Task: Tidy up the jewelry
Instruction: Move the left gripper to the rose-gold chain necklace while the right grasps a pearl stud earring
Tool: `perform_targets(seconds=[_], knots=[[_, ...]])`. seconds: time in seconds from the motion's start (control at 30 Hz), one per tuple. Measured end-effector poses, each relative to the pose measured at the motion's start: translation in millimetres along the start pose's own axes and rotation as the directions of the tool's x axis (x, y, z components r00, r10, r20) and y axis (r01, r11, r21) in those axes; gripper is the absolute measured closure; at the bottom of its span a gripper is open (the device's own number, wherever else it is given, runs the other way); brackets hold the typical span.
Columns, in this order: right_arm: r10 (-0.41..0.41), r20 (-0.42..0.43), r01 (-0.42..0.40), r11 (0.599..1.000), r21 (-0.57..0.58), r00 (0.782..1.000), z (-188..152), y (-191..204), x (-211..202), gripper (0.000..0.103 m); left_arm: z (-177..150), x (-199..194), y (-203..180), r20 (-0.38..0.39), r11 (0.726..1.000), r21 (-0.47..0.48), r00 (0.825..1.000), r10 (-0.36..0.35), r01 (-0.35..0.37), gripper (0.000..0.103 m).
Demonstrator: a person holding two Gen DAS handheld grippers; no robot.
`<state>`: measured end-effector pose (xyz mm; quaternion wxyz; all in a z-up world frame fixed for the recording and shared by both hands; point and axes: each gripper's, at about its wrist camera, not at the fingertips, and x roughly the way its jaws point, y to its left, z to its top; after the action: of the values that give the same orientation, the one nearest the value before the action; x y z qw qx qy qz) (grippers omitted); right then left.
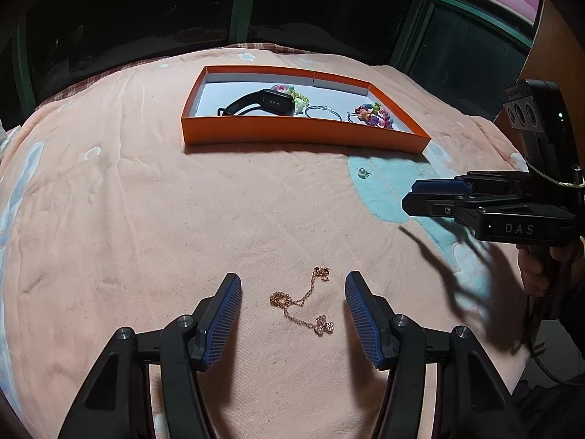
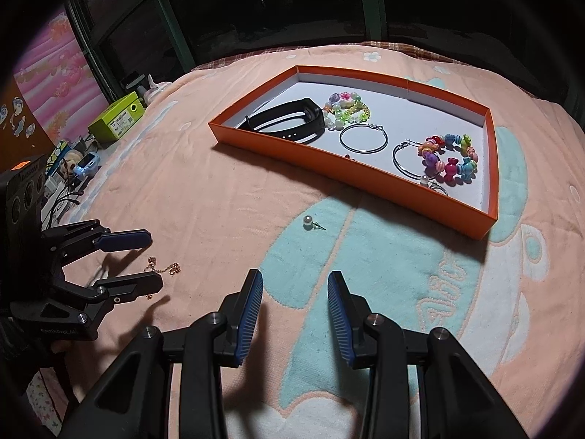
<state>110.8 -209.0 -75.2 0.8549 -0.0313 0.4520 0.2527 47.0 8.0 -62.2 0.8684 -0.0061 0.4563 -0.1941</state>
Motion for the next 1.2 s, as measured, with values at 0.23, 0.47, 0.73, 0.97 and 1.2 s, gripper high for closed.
perform_targets(seconds=[0.23, 0.47, 0.73, 0.97, 1.2], knots=[[0.010, -0.004, -0.010, 1.000, 0.012, 1.000, 3, 2, 6, 0.062, -4, -2, 2, 0.013, 1.000, -0.004, 1.000, 0.006, -0.006, 0.040], [0.003, -0.011, -0.003, 1.000, 0.013, 1.000, 6, 3, 12, 0.062, -7, -2, 2, 0.023, 1.000, 0.005, 1.000, 0.009, -0.009, 0.040], [-0.012, -0.008, 0.013, 0.995, 0.101, 1.000, 18, -6, 23, 0.062, -8, -2, 6, 0.040, 1.000, -0.018, 0.999, -0.010, 0.011, 0.040], [-0.057, 0.008, 0.056, 0.987, 0.154, 0.998, 25, -4, 31, 0.062, -9, -4, 10, 0.052, 0.999, -0.044, 0.998, -0.028, 0.030, 0.040], [-0.120, 0.017, 0.117, 0.986, 0.121, 0.993, 28, 4, 34, 0.063, -8, -3, 8, 0.053, 0.999, -0.042, 0.998, -0.024, 0.026, 0.040]])
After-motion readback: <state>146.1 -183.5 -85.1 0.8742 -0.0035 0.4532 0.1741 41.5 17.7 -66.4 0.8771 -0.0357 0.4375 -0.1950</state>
